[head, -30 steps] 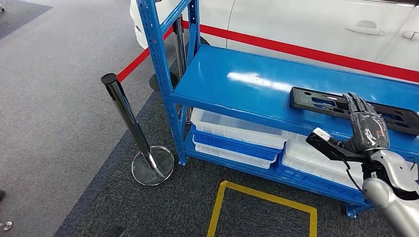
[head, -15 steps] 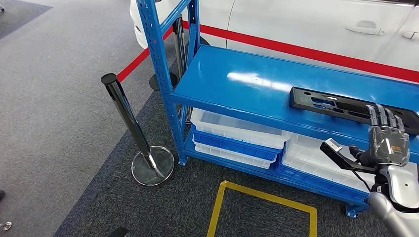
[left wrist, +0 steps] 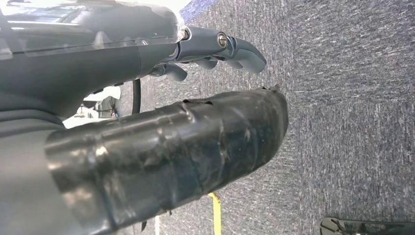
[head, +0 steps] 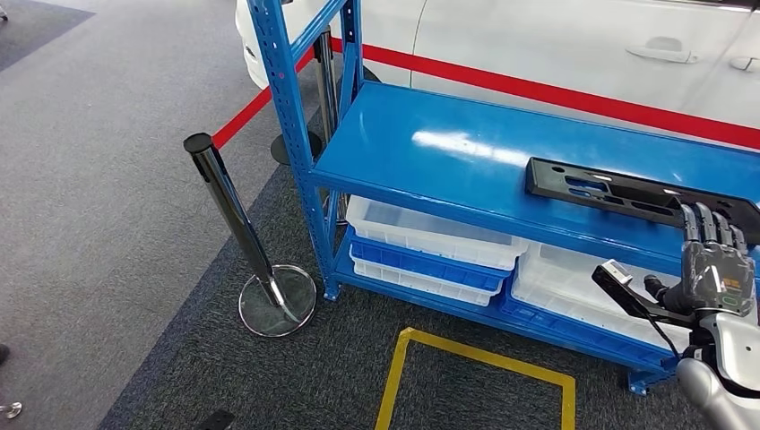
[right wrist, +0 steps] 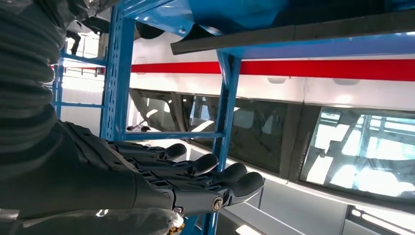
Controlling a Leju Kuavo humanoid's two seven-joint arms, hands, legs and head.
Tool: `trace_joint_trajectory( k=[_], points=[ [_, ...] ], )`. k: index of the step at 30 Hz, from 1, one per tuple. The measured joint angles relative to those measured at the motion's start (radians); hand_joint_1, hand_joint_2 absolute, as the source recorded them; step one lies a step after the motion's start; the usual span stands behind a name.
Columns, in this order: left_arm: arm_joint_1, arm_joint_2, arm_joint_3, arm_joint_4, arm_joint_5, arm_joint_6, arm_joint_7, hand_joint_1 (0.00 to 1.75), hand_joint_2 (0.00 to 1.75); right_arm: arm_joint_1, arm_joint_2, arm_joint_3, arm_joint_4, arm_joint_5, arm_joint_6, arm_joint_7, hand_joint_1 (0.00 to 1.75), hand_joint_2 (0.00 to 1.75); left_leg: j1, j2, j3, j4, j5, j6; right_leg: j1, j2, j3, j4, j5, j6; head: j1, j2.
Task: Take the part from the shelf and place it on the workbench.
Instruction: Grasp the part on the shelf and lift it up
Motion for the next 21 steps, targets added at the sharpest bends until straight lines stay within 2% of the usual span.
trace_joint_trajectory(
  k=[5,7,9,10,12,13,14,15,17,18,19,21],
  points=[
    [0.0,0.002,0.0,0.001,-0.001,0.002,-0.001,0.0,0.0,0.008,0.002,-0.003,-0.003,0.0,0.001,-0.005,0.0,1.75,-0.002,0.0,-0.008,0.006,-0.001,0.008,-0.002,-0.001,-0.003,-0.001,0.005,0.008,0.0,0.0],
    [0.0,0.002,0.0,0.001,-0.001,0.002,-0.001,0.0,0.0,0.009,0.002,-0.004,-0.01,0.0,0.001,-0.007,0.0,1.75,0.0,0.0,-0.008,-0.004,0.006,0.018,-0.002,-0.001,-0.002,-0.006,0.007,0.014,0.0,0.0],
    [-0.002,0.002,-0.001,0.001,-0.001,0.002,-0.002,0.0,0.0,0.011,0.001,-0.01,-0.017,0.0,0.002,-0.008,0.0,1.75,0.008,0.0,0.0,-0.026,0.019,0.03,-0.004,0.011,-0.013,0.016,-0.007,0.022,0.002,0.0],
    [-0.003,0.002,-0.001,0.002,-0.001,0.002,-0.003,0.0,0.0,0.012,0.0,-0.015,-0.019,0.0,0.002,-0.009,0.0,1.75,0.012,0.001,0.004,-0.035,0.024,0.034,-0.006,0.019,-0.033,0.054,-0.027,0.027,0.003,0.0],
    [-0.006,0.002,-0.001,0.003,-0.001,0.002,-0.004,0.0,0.0,0.017,0.0,-0.023,-0.019,-0.001,0.002,-0.01,0.0,1.75,0.012,0.0,0.002,-0.038,0.027,0.037,-0.016,0.03,-0.103,0.181,-0.077,0.039,0.005,0.0],
    [-0.006,0.002,-0.001,0.003,-0.001,0.002,-0.005,0.0,0.0,0.022,0.0,-0.024,-0.019,-0.002,0.002,-0.01,0.0,1.75,0.014,-0.001,0.003,-0.037,0.026,0.035,-0.022,0.032,-0.137,0.236,-0.088,0.045,0.006,0.0],
    [-0.006,0.002,-0.001,0.003,-0.001,0.002,-0.006,0.0,0.0,0.026,0.0,-0.025,-0.019,-0.003,0.003,-0.012,0.0,1.75,0.016,-0.002,0.004,-0.036,0.023,0.033,-0.029,0.032,-0.158,0.261,-0.081,0.052,0.006,0.0],
    [-0.005,0.002,-0.001,0.003,-0.001,0.002,-0.006,0.0,0.0,0.029,0.0,-0.025,-0.019,-0.004,0.003,-0.013,0.0,1.75,0.019,-0.004,0.007,-0.033,0.019,0.028,-0.036,0.031,-0.158,0.244,-0.051,0.059,0.005,0.0],
    [-0.006,0.002,-0.001,0.004,-0.001,0.002,-0.007,0.0,0.0,0.031,0.0,-0.027,-0.019,-0.006,0.003,-0.015,0.0,1.75,0.029,-0.005,0.014,-0.022,0.004,0.012,-0.047,0.025,-0.115,0.123,0.034,0.073,0.006,0.0],
    [-0.006,0.003,-0.001,0.004,-0.001,0.002,-0.007,0.0,0.0,0.03,0.001,-0.028,-0.019,-0.006,0.004,-0.016,0.0,1.75,0.03,-0.006,0.013,-0.015,-0.004,0.002,-0.048,0.02,-0.095,0.07,0.059,0.078,0.009,0.0],
    [-0.006,0.005,-0.001,0.004,-0.001,0.002,-0.007,0.0,0.0,0.029,0.002,-0.03,-0.019,-0.006,0.004,-0.017,0.0,1.75,0.029,-0.006,0.01,-0.008,-0.01,-0.007,-0.046,0.017,-0.084,0.036,0.066,0.074,0.013,0.0],
    [-0.007,0.007,-0.001,0.004,-0.001,0.002,-0.007,0.0,0.0,0.032,0.004,-0.032,-0.019,-0.006,0.005,-0.018,0.0,1.75,0.022,-0.004,0.001,-0.001,-0.014,-0.02,-0.041,0.018,-0.092,0.03,0.05,0.056,0.013,0.0]
  ],
)
